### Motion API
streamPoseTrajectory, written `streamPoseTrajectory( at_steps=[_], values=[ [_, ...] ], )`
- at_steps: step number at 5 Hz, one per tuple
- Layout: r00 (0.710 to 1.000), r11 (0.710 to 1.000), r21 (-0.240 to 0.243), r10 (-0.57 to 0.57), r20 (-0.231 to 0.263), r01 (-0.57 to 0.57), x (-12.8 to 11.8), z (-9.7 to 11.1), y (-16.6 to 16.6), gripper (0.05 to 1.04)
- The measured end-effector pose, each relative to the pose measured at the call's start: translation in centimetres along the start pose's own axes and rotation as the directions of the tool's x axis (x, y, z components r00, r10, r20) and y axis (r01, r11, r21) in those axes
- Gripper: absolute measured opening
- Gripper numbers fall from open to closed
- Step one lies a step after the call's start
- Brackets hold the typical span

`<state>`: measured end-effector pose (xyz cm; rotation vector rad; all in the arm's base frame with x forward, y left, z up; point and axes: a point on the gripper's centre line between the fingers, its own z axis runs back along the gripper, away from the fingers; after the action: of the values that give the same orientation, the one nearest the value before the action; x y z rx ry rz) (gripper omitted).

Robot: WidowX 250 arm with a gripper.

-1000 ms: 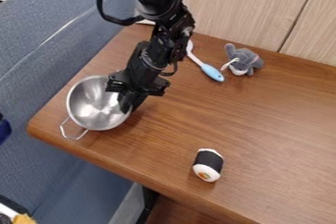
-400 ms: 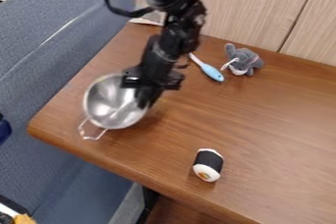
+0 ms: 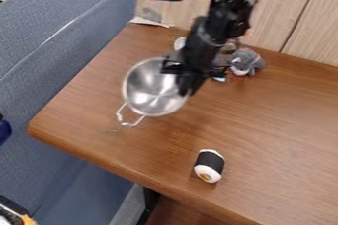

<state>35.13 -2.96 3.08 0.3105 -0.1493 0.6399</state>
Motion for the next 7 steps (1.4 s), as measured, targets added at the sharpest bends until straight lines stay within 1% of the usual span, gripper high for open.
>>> streamPoseTrajectory(
  at_steps=[1, 2, 3, 4, 5, 6, 7],
  values=[
    [0.996, 0.995, -0.028, -0.093, 0.01, 0.094, -1.2, 0.9, -4.0, 0.074],
    [0.986, 0.985, -0.049, -0.165, -0.001, 0.165, -2.4, 0.9, -6.6, 0.074],
    [0.969, 0.968, -0.039, -0.248, -0.012, 0.248, -4.1, 0.3, -8.7, 0.074],
    [0.961, 0.959, -0.064, -0.278, -0.018, 0.276, -4.6, -0.1, -9.5, 0.074],
    [0.955, 0.952, -0.077, -0.297, -0.009, 0.296, -4.7, -0.4, -9.7, 0.074],
    [0.953, 0.949, -0.084, -0.304, -0.009, 0.302, -4.8, -0.5, -9.7, 0.102],
    [0.96, 0.958, -0.073, -0.279, 0.003, 0.279, -4.6, -0.8, -9.5, 0.279]
  ],
)
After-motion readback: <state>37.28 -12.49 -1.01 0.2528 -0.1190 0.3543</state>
